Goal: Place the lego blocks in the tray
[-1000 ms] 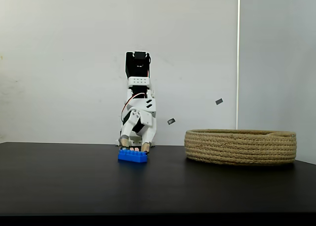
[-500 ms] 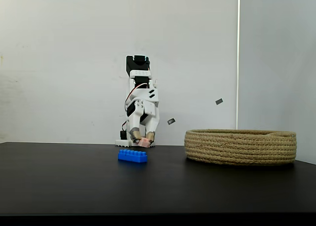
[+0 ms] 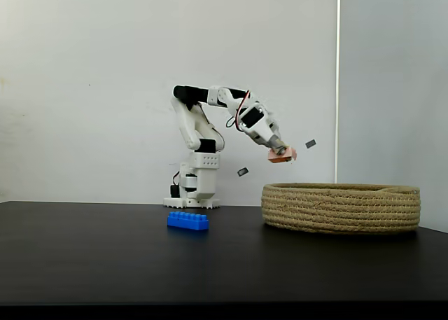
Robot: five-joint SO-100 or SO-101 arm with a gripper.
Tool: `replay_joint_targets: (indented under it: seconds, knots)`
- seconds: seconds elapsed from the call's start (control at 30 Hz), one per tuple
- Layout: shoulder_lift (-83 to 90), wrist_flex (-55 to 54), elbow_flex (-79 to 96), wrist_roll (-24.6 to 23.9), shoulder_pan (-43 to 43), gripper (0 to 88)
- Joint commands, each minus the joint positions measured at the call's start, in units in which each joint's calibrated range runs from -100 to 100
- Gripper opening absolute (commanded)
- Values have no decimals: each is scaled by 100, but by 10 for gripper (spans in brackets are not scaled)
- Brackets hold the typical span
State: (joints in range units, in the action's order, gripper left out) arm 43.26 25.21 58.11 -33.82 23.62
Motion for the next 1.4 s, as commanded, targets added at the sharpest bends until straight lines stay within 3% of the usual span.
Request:
replay_joint_targets:
  seconds: [0.0, 0.13, 0.3, 0.53, 0.6, 0.77, 0.87, 1.13, 1.37]
  knots:
    - [-78, -959, -362, 147, 95, 130]
    - [-198, -968, -271, 195, 79, 287]
    - [-491, -968, -152, 39, 46, 372]
    - [-1273, -626, -61, 278, -869, 376]
    - [-1523, -626, 40, 440, -1422, 360]
    - [-1660, -826, -6, 967, -3169, 418]
    - [-2124, -818, -316, 1158, -3755, 425]
    - [-3397, -801, -1000, 1031, -3961, 419]
    - [-3655, 398, -1821, 918, -3433, 451]
